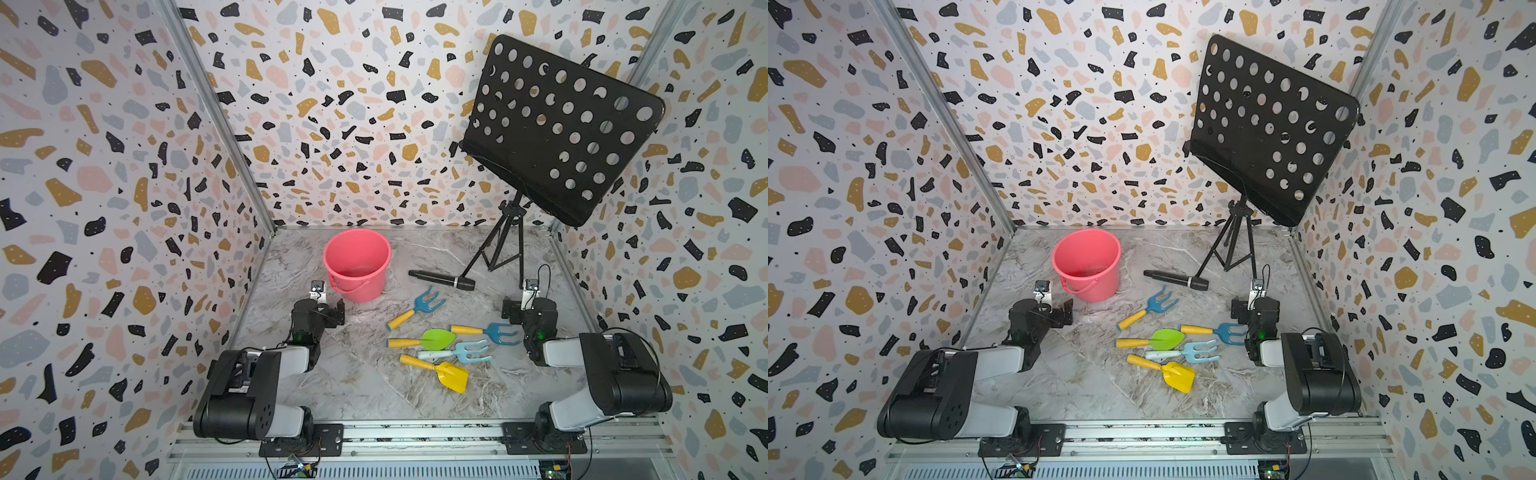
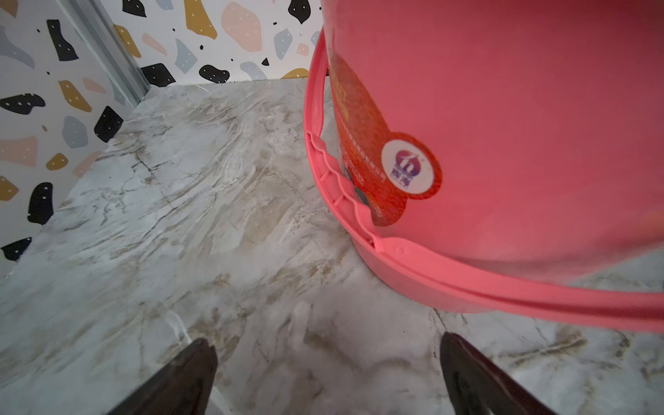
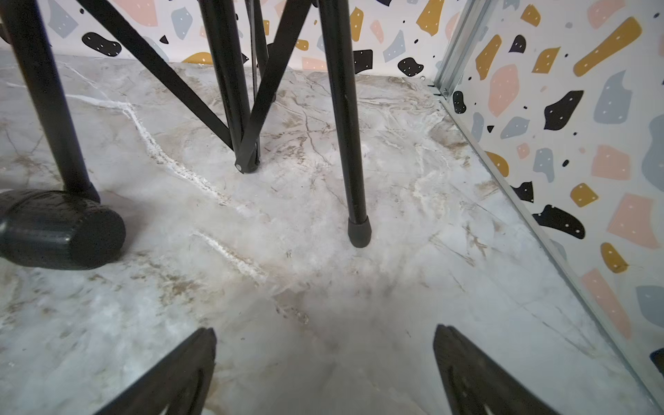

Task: Organize the gardening tools
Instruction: Pick up the gardening tool from the center of the board.

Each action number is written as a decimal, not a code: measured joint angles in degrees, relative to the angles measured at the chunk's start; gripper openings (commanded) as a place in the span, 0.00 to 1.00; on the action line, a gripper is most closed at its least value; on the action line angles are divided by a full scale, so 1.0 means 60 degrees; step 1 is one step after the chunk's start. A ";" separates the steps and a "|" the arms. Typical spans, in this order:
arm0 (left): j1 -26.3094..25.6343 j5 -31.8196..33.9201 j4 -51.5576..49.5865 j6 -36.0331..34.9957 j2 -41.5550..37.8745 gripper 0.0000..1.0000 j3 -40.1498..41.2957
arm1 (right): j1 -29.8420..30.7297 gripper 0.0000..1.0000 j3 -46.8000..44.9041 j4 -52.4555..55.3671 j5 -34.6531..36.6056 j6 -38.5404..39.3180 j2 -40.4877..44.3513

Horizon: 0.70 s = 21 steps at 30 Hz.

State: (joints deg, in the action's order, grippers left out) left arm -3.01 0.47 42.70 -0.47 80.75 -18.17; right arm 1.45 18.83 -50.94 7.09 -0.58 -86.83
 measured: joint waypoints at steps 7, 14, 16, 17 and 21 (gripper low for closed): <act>0.0000 0.0004 0.0000 0.0000 0.0000 1.00 0.0000 | 0.0000 1.00 -0.0004 0.0000 0.0000 0.0000 0.0000; 0.0000 0.0000 0.0000 0.0000 0.0000 1.00 0.0000 | 0.0000 1.00 -0.0004 0.0000 0.0000 0.0000 0.0000; 0.0000 0.0000 0.0000 -0.0004 0.0000 0.99 0.0000 | 0.0000 1.00 -0.0004 0.0000 0.0000 0.0000 0.0000; 0.0000 0.0004 0.0004 0.0000 0.0000 0.99 0.0000 | 0.0000 1.00 -0.0004 0.0000 0.0000 0.0000 0.0000; 0.0000 0.0004 0.0000 0.0000 0.0000 1.00 0.0000 | 0.0000 1.00 0.0040 0.0127 -0.0146 0.0069 0.0000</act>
State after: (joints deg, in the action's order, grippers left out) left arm -3.01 0.49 42.70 -0.47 80.75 -18.17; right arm 1.45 19.07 -50.17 6.22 -0.16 -86.83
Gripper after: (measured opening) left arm 0.994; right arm 0.998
